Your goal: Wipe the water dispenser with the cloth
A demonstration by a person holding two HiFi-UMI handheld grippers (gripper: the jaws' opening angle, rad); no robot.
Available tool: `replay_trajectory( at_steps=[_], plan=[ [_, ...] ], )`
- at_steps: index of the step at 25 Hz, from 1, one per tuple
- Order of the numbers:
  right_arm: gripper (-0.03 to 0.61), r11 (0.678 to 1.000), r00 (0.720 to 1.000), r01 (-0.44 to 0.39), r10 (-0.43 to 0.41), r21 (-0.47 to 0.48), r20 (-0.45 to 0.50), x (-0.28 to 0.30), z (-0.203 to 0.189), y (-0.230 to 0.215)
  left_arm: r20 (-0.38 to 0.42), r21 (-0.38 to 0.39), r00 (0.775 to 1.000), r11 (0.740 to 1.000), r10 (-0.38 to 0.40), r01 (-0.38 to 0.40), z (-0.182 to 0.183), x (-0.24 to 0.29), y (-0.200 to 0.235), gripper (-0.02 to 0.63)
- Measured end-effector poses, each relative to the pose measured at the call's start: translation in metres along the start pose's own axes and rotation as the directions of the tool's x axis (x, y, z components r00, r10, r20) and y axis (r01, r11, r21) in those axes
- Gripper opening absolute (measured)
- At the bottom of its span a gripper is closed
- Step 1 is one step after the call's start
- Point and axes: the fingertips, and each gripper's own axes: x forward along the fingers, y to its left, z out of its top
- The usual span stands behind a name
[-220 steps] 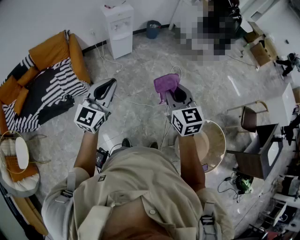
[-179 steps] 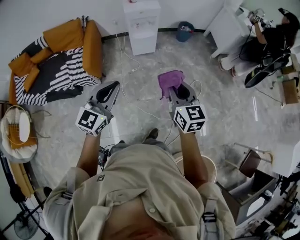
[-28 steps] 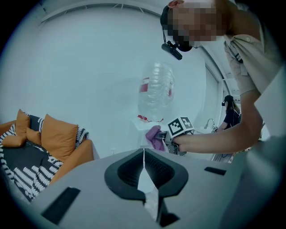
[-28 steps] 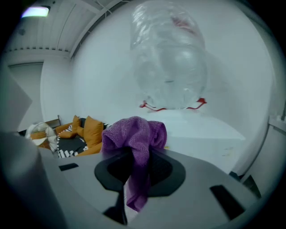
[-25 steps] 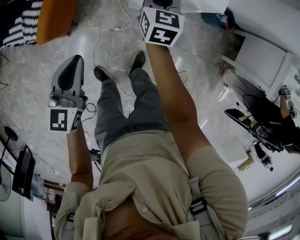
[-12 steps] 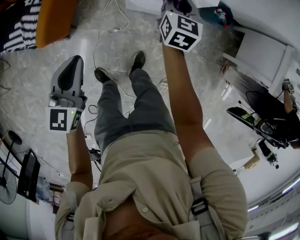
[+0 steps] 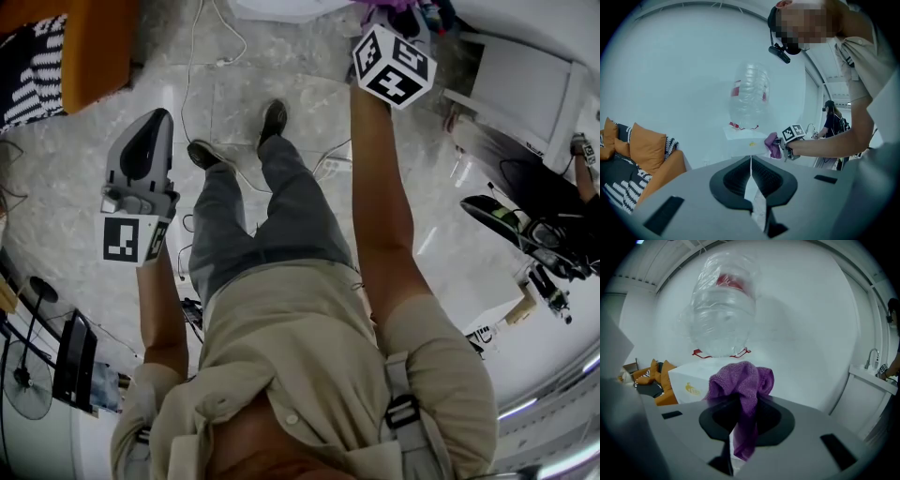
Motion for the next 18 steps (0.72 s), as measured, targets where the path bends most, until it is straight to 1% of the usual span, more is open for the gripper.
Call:
replay_trajectory(
  at_steps=[3, 6, 8, 10, 12, 15, 18],
  plan=[
    [0.084, 1.000, 1.000, -0.015, 0.015, 0.003, -0.001, 0.005, -0.004, 0.012, 0.003, -0.008, 1.000, 1.000, 0.019, -0.019, -0.003, -0.003, 0.002, 0.024],
    [0.084, 0.998, 0.998, -0.061, 0.061, -0.007, -0.016, 0.014, -0.013, 0.043, -0.031, 0.019, 0.999, 0.999, 0.028, -0.028, -0.021, -0.018, 0.012, 0.024],
    [0.084, 0.995, 0.995, -0.096, 0.096, -0.009, -0.031, 0.020, -0.017, 0.072, -0.033, 0.009, 0.998, 0.999, 0.052, -0.052, -0.026, -0.028, 0.020, 0.024],
    [0.084, 0.989, 0.988, -0.148, 0.147, -0.016, -0.046, 0.026, -0.021, 0.108, -0.012, -0.029, 0.996, 0.995, 0.091, -0.091, -0.024, -0.034, 0.029, 0.025],
    [0.084, 0.976, 0.975, -0.216, 0.213, -0.040, -0.056, 0.032, -0.026, 0.151, 0.000, -0.054, 0.993, 0.991, 0.119, -0.119, -0.025, -0.041, 0.038, 0.025],
    [0.084, 0.953, 0.955, -0.293, 0.289, -0.076, -0.059, 0.039, -0.029, 0.207, 0.000, -0.064, 0.990, 0.988, 0.141, -0.141, -0.033, -0.055, 0.048, 0.025],
    [0.084, 0.941, 0.945, -0.326, 0.322, -0.089, -0.053, 0.042, -0.026, 0.234, 0.000, -0.074, 0.986, 0.983, 0.166, -0.165, -0.037, -0.063, 0.058, 0.024]
  ],
)
